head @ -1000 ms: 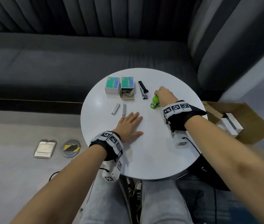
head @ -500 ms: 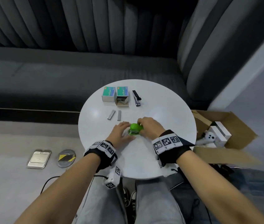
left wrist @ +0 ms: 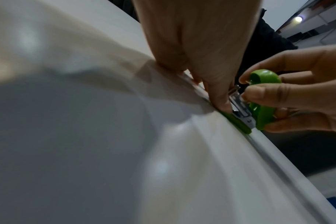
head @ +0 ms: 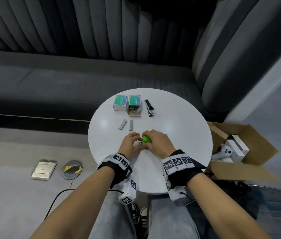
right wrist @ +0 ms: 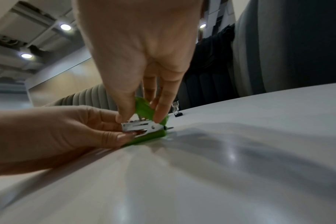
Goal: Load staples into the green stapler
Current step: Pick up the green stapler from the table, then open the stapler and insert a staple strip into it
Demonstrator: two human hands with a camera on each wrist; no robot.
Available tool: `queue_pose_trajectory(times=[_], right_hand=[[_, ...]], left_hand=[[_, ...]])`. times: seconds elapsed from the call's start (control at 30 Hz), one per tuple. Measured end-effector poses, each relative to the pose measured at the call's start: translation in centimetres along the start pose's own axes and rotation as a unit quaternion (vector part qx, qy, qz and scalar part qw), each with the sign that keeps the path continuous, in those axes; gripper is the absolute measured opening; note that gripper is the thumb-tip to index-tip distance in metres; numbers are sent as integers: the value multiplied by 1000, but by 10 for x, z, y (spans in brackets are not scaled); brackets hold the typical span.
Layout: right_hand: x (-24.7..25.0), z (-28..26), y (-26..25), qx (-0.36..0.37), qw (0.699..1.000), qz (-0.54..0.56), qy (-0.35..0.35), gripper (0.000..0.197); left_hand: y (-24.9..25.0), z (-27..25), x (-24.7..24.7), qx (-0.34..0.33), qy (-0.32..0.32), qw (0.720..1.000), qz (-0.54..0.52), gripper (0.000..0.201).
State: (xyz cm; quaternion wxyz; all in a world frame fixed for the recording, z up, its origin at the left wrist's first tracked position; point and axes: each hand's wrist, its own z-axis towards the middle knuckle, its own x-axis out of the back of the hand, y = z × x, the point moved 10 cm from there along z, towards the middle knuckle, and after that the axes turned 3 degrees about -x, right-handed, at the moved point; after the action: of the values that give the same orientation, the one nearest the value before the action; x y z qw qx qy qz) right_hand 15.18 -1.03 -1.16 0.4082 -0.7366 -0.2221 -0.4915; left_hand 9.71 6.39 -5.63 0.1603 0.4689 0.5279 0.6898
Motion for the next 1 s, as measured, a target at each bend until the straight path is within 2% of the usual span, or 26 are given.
queue_pose_trajectory(times=[0.1,0.37,0.47,0.53,0.63,0.77,1.0], right_hand=[[7,-4,7,-7,999,35,16,34],[21,-11,34,-42,986,159,36,24],[24,-13,56,-80,958,274,21,19],[19,-18,75,-116,944,308,9,18],[13,-24,95,-142,962,234,10,23],[12,-21,95,-133,975,175,19,28],[11,-17,88,-113,983,142,22,26]], left_hand=[[-1,2,-2,7,-17,1000,10,30],[7,5,-3,-8,-29,997,73,27],[8,7,-3,-8,-28,997,78,27],[8,7,-3,-7,-32,997,74,26],[8,7,-5,-12,-45,996,78,27],[6,6,-5,-4,-40,996,77,25],[7,1,-1,1,-29,998,63,25]])
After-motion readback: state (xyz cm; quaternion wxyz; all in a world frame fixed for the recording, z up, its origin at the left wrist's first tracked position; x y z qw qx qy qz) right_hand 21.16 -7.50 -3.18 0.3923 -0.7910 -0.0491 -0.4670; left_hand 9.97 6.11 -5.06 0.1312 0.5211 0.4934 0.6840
